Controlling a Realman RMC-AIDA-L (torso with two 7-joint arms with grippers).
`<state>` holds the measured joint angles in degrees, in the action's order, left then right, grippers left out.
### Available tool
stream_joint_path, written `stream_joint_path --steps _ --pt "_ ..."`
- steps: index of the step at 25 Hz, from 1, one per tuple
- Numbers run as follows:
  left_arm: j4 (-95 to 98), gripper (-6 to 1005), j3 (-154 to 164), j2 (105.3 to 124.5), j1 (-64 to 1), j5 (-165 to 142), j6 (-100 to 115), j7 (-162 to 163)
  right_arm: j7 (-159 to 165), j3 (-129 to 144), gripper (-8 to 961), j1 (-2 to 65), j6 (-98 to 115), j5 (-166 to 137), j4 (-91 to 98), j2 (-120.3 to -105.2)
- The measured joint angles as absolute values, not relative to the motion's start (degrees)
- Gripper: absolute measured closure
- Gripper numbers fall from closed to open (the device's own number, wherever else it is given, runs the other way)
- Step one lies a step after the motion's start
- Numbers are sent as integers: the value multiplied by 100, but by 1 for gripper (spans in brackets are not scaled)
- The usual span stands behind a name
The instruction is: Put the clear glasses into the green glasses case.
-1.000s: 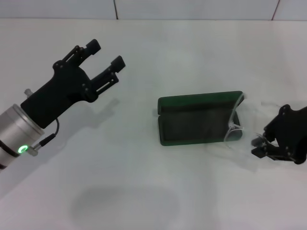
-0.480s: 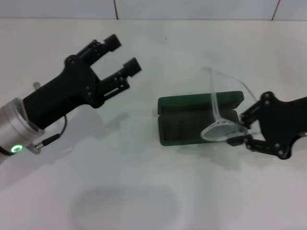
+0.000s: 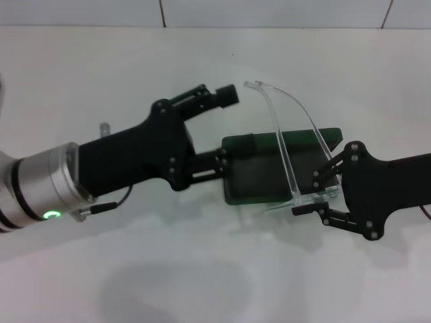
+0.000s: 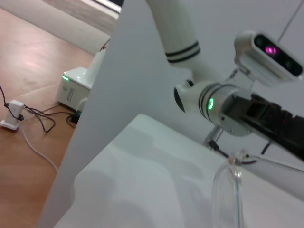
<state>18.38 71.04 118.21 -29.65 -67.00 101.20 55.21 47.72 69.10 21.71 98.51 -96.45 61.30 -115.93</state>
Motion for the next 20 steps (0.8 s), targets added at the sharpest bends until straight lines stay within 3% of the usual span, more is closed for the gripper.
stream_joint_path --steps 9,20 --pt "2042 201 7111 11944 -3006 -6886 10264 5473 4374 7015 827 2230 9850 -9588 5730 -11592" --pt "2144 201 7119 11951 -3225 -7358 10423 5806 3778 7447 827 2237 9644 -9279 5640 -11609"
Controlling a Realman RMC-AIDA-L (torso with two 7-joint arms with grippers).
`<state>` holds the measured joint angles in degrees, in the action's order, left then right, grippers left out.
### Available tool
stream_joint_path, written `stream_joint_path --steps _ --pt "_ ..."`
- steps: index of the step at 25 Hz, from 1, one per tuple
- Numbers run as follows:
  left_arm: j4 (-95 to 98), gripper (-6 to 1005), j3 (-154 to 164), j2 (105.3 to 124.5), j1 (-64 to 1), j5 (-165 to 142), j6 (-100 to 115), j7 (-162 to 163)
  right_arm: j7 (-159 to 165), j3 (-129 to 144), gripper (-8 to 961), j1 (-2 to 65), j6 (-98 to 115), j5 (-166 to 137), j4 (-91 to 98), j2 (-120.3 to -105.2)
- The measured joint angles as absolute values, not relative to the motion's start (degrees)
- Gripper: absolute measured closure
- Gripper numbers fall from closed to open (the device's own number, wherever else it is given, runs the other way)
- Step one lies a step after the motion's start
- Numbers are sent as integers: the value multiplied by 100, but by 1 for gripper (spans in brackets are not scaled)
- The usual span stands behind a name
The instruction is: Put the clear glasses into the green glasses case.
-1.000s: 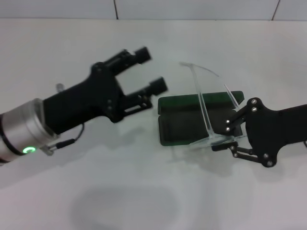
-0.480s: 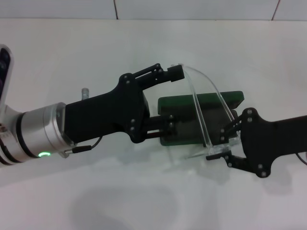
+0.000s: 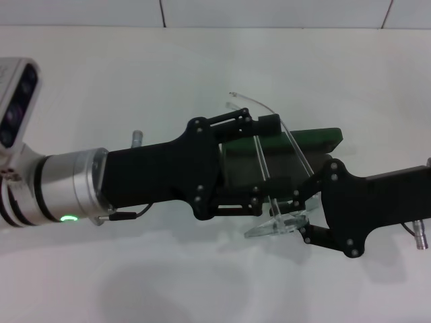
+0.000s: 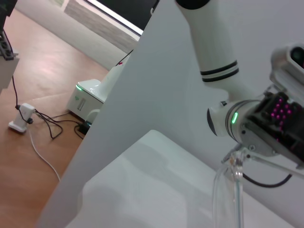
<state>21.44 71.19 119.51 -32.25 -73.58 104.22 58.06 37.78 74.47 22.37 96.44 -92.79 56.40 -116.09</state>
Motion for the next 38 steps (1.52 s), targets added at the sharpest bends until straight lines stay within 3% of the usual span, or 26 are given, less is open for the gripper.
stream_joint_path --steps 38 --pt "2205 202 7163 11942 -3372 -7797 10328 6691 3050 7680 827 1985 9991 -8766 5656 -11562"
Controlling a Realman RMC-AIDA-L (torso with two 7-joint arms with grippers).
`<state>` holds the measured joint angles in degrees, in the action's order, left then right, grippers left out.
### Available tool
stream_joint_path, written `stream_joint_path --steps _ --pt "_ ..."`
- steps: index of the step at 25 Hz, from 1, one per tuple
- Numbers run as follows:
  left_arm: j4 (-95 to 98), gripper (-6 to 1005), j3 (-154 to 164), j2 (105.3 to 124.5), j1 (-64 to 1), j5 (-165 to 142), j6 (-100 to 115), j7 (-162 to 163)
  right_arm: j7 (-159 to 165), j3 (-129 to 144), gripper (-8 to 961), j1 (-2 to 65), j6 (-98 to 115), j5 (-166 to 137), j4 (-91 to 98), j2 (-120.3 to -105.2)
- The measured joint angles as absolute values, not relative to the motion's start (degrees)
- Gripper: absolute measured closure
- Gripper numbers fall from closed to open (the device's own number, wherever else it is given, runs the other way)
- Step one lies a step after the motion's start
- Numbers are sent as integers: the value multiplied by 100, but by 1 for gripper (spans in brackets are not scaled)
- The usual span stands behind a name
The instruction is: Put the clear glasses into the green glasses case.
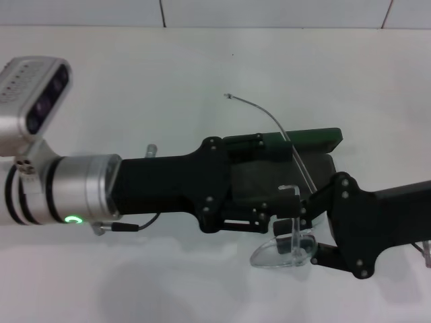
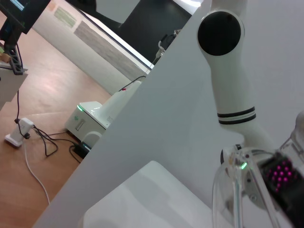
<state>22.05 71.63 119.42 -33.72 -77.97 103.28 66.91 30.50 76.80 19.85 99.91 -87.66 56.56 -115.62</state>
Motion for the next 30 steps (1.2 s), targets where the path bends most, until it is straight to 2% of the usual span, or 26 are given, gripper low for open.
stream_joint_path --steps 10,16,23,30 --pt "2267 202 6561 11697 -3045 -7742 10332 6645 2761 7257 827 1831 10852 -8755 5502 -11550" --pt "2267 202 6468 11644 -2996 -7774 9896 6216 2764 7333 828 1928 11410 -8512 5243 -11589" --pt "2266 202 6478 11967 -3014 -7749 9474 4462 2913 7469 828 2295 11451 -7876 4499 -11592" --pt "1998 202 6508 12020 -3488 -7434 9411 3931 3126 7468 828 2808 11329 -7487 3654 -11590"
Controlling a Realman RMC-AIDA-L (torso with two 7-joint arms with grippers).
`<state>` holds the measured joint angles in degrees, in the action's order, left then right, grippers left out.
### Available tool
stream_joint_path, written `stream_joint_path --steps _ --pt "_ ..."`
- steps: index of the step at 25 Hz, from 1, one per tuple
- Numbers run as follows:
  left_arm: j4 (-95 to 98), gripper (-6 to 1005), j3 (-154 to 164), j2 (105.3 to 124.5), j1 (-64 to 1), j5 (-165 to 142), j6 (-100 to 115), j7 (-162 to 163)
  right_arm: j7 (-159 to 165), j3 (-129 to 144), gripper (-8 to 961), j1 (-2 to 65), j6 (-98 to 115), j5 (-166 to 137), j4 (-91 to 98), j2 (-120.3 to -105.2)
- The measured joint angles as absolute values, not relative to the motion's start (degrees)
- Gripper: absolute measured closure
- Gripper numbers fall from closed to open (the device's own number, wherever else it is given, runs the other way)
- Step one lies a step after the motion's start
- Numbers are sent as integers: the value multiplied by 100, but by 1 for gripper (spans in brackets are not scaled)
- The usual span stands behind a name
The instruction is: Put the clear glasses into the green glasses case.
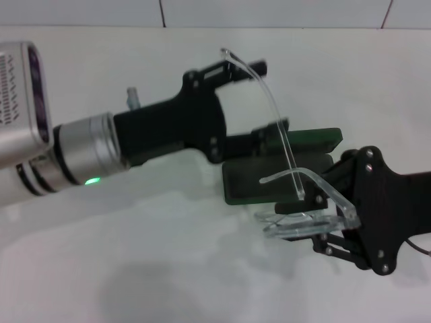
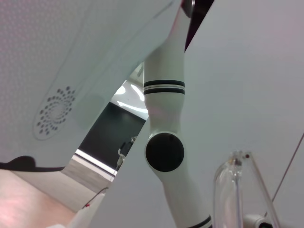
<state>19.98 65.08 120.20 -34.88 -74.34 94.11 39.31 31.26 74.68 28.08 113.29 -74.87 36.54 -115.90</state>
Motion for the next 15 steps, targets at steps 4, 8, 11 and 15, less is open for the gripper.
stream_joint_path --steps 4,8,11,15 --pt "1678 202 6508 12046 -3757 -7036 9400 3449 3134 7459 828 2964 11315 -7485 3353 -11586" --pt "1557 202 6512 12062 -3943 -6889 9410 3287 3136 7448 828 3044 11241 -7478 3194 -11584" --pt "1547 202 6513 12067 -4017 -6839 9424 3274 3137 7431 828 3024 11199 -7431 3187 -11578" --pt "1545 202 6513 12067 -4024 -6700 9449 3228 3165 7344 828 2990 11187 -7366 3185 -11571"
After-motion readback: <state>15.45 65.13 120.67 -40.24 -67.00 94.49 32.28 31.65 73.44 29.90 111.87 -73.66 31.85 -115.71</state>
